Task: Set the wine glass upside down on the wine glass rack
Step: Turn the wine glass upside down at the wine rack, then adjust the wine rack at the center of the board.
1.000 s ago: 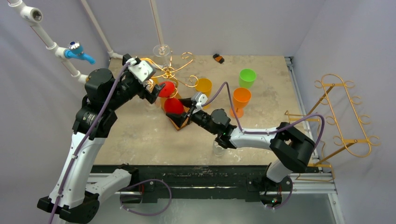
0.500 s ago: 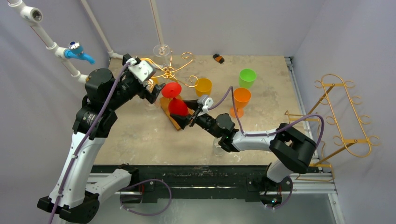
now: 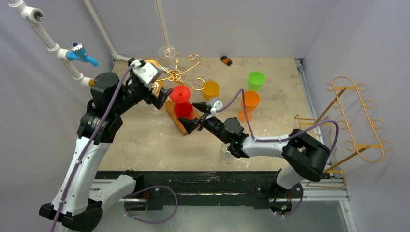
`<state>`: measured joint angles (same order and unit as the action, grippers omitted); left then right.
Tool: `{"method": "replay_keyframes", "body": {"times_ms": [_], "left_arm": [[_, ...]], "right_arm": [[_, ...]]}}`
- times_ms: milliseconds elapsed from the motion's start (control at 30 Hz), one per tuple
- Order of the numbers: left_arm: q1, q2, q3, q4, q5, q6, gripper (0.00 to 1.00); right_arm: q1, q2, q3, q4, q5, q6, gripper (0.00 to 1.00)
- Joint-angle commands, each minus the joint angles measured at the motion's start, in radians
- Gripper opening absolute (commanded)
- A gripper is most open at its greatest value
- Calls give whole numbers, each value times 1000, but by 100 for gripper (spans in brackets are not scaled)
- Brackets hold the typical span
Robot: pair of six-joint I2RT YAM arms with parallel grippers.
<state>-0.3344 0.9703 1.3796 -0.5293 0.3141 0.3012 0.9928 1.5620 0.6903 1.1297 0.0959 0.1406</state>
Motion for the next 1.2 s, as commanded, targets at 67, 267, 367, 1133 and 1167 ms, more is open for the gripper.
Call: {"method": "replay_keyframes", "body": {"times_ms": [67,267,367,1133,1167], "left_arm": [[1,-31,-92,30,18,-101,100],[2,-57,-116,31,31,-111,100],[2,-75,-124,25,47,-112,100],[2,-29,58,-204,-284,-60,93],[2,-18,73,-216,-305,-56,93]], "right_arm": [[1,-163,-14,-129,24,-31,99],[1,-307,0,-386,25,-25,99],[1,-393,9,-510,34,-14,99],[-224,-181,883,-1433,79,93,83],[-233,-150,919,-1439,75,92,82]]}}
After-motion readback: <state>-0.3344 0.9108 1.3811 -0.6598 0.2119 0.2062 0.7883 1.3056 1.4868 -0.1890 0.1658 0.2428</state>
